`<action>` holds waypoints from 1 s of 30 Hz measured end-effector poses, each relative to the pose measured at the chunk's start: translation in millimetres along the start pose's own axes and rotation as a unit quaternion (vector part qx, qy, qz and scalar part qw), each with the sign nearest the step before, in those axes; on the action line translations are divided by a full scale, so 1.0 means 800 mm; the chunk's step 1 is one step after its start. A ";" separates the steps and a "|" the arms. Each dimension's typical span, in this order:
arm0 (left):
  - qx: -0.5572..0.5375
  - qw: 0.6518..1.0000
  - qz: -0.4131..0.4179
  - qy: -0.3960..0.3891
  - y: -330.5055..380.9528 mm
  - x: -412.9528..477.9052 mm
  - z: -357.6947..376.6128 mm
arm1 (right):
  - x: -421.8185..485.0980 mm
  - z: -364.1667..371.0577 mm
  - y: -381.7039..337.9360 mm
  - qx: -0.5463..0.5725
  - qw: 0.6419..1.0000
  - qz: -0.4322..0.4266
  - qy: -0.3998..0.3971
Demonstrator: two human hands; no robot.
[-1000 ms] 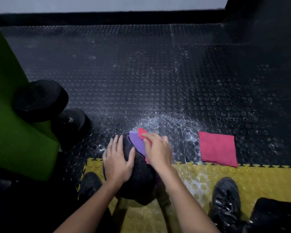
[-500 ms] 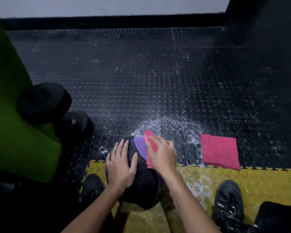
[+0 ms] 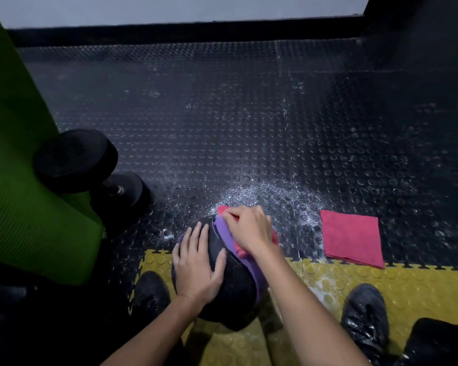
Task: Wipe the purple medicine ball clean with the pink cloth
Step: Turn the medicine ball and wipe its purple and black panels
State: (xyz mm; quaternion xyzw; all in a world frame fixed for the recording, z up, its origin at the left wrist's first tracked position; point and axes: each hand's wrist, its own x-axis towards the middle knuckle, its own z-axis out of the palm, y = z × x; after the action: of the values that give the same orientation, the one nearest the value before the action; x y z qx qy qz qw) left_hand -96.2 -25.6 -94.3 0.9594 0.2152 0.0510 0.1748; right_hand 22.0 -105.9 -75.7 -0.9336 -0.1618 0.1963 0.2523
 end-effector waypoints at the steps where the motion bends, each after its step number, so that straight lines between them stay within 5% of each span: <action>1: -0.003 1.000 -0.001 -0.002 0.002 0.001 0.001 | 0.009 -0.006 0.000 0.010 0.999 0.027 -0.014; 9: -0.063 0.998 -0.020 -0.004 -0.022 0.021 -0.001 | -0.059 0.001 -0.022 -0.032 0.992 -0.102 0.069; 16: -0.049 0.999 -0.002 0.011 -0.005 0.013 0.001 | 0.010 -0.009 0.004 0.042 0.996 0.083 0.003; 20: -0.065 0.998 -0.014 -0.010 -0.017 0.026 0.000 | -0.039 0.010 -0.006 -0.035 0.997 0.002 0.074; 23: -0.096 0.995 -0.026 -0.009 -0.028 0.038 -0.003 | -0.071 0.033 0.021 0.077 0.988 0.060 0.123; 27: -0.101 0.994 -0.036 -0.005 -0.024 0.037 -0.005 | -0.070 0.045 0.058 0.307 0.905 0.276 0.104; 30: -0.079 0.996 -0.034 0.004 -0.022 0.029 -0.003 | -0.073 0.046 0.036 0.176 0.947 0.222 0.151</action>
State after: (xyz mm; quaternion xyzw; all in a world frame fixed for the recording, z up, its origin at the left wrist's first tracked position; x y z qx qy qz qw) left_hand -82.7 0.2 -98.0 0.9345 0.2434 0.0656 0.2513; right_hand -39.4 -137.9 -103.4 -0.9053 0.1264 0.1293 0.3843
